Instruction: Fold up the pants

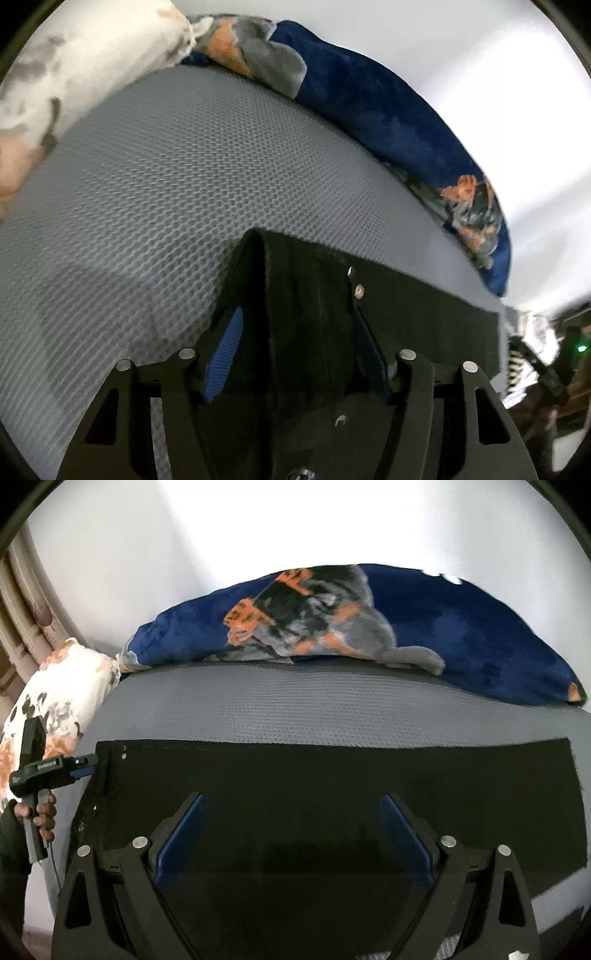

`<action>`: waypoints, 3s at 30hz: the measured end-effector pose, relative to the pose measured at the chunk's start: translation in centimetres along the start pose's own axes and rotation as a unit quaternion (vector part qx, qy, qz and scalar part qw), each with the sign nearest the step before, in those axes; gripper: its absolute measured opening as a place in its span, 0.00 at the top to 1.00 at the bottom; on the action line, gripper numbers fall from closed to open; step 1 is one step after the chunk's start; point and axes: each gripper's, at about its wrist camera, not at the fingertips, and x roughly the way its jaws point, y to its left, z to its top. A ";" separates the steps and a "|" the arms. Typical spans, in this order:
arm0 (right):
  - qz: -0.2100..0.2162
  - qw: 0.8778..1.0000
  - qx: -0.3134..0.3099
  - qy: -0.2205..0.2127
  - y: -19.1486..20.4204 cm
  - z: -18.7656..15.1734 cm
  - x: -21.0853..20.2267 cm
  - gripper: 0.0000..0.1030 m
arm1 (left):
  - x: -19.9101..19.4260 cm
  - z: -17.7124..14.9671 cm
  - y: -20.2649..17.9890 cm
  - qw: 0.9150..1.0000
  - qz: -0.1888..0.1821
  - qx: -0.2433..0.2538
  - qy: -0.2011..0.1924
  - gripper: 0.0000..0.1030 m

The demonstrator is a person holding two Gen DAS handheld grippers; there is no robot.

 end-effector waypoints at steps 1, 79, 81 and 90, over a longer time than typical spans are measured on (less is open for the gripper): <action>0.003 1.000 -0.002 0.002 0.2 0.3 0.4 0.10 | 0.3 0.4 0.1 1.000 -0.012 -0.002 0.005 0.45; 0.042 0.958 -0.198 0.203 0.1 -21.0 -6.4 0.92 | -13.2 -24.5 -2.6 0.978 0.024 0.200 0.055 0.77; 0.040 0.957 -0.202 0.203 0.3 -20.8 -6.4 0.92 | -13.8 -24.4 -2.7 0.978 0.032 0.199 0.057 0.64; 0.028 0.958 -0.209 0.195 0.9 -21.7 -6.5 0.92 | -21.4 -24.8 0.2 0.996 0.049 0.074 0.015 0.33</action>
